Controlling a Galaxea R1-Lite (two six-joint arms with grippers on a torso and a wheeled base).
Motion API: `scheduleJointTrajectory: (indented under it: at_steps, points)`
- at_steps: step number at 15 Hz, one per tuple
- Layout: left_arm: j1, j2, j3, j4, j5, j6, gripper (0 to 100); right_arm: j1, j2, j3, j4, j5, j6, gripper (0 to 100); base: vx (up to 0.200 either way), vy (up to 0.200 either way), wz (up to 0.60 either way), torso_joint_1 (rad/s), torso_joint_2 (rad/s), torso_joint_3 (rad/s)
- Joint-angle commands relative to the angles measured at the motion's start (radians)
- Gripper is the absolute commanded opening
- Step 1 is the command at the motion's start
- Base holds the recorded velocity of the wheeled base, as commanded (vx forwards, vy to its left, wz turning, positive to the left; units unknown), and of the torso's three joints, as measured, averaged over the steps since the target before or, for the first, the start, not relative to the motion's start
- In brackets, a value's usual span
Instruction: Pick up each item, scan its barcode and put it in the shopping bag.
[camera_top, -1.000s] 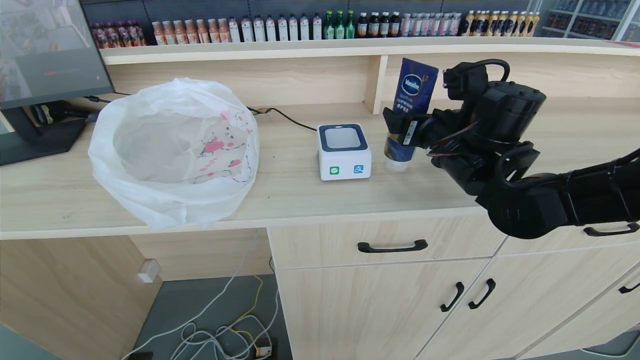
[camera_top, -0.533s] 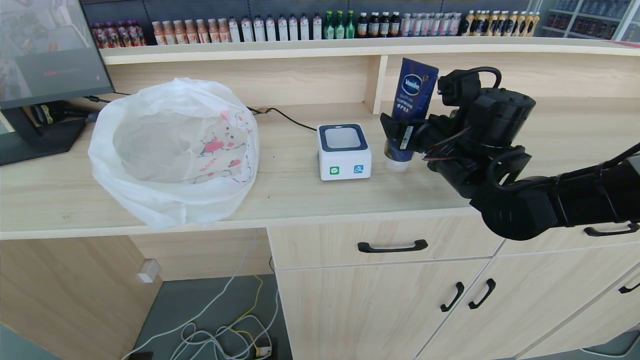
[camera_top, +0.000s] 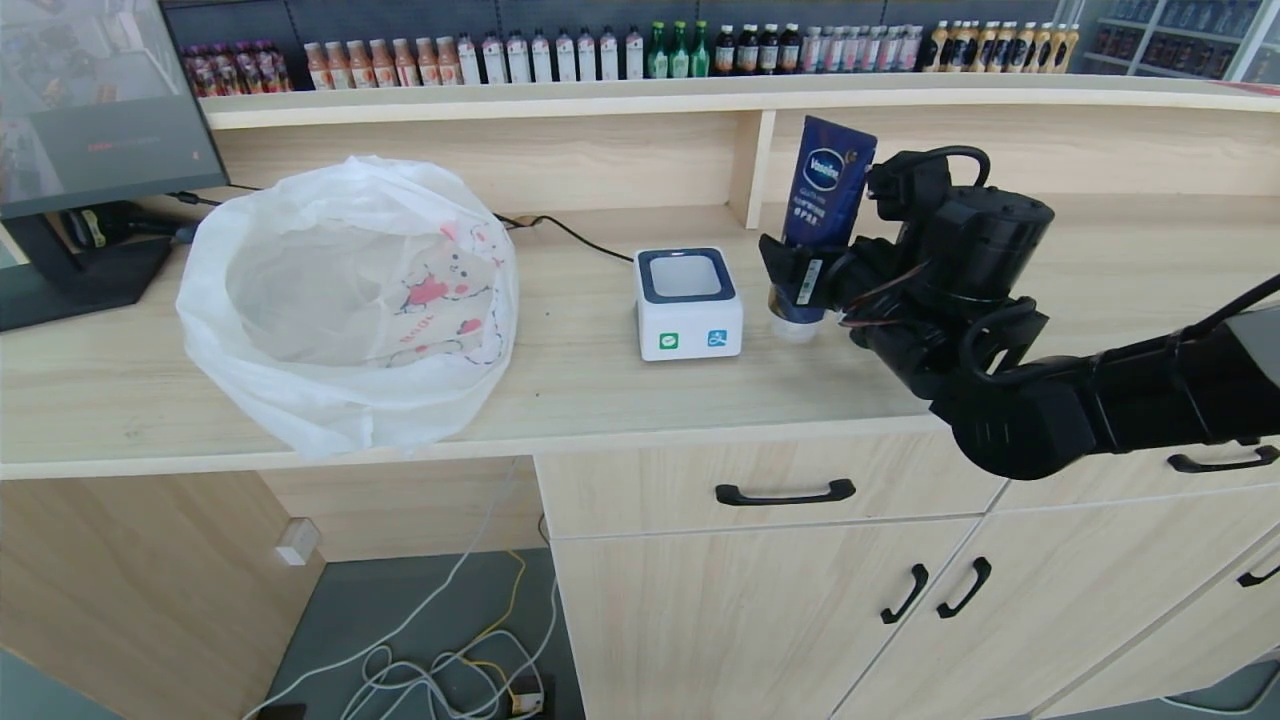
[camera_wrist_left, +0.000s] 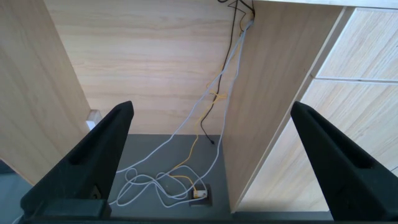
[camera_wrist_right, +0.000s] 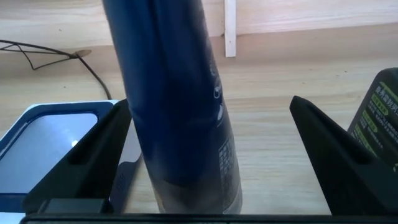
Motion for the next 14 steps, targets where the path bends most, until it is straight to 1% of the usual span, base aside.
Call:
scheduleJointTrajectory:
  at_steps: [1, 8, 9, 14]
  points:
    - [0.001, 0.000, 0.000, 0.000, 0.000, 0.000, 100, -0.004, 0.006, 0.001, -0.001, 0.000, 0.000, 100, 0.000, 0.000, 0.00, 0.000, 0.00, 0.000]
    - [0.001, 0.000, 0.000, 0.000, 0.000, 0.000, 100, -0.010, 0.015, 0.000, -0.001, 0.012, 0.003, 100, 0.000, 0.000, 0.00, 0.000, 0.00, 0.000]
    - [0.001, 0.000, 0.000, 0.000, 0.000, 0.000, 100, -0.010, 0.016, 0.001, -0.001, 0.014, 0.003, 0, 0.000, 0.000, 0.00, 0.000, 0.00, 0.000]
    - [0.001, 0.000, 0.000, 0.000, 0.000, 0.000, 100, -0.010, 0.018, 0.006, -0.002, 0.008, 0.028, 0, 0.000, 0.000, 0.00, 0.000, 0.00, 0.000]
